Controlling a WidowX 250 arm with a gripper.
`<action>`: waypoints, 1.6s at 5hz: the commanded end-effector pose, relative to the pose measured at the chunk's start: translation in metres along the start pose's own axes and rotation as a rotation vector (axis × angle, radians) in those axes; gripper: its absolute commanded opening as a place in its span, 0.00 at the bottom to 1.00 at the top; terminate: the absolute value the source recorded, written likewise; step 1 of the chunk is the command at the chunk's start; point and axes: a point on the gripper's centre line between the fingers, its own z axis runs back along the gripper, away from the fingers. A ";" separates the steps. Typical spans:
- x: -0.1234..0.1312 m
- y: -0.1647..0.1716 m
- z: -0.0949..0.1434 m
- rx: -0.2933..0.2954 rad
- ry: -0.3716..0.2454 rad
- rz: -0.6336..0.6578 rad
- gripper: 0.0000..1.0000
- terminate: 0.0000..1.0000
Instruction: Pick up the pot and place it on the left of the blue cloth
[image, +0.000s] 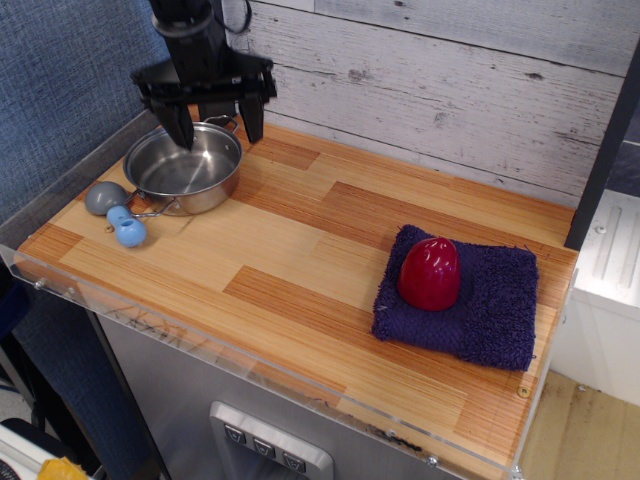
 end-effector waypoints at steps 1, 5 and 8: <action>0.015 -0.002 -0.014 0.035 -0.017 -0.031 1.00 0.00; 0.008 0.003 -0.035 0.073 0.002 -0.037 0.00 0.00; 0.008 0.012 -0.021 0.070 0.013 0.033 0.00 0.00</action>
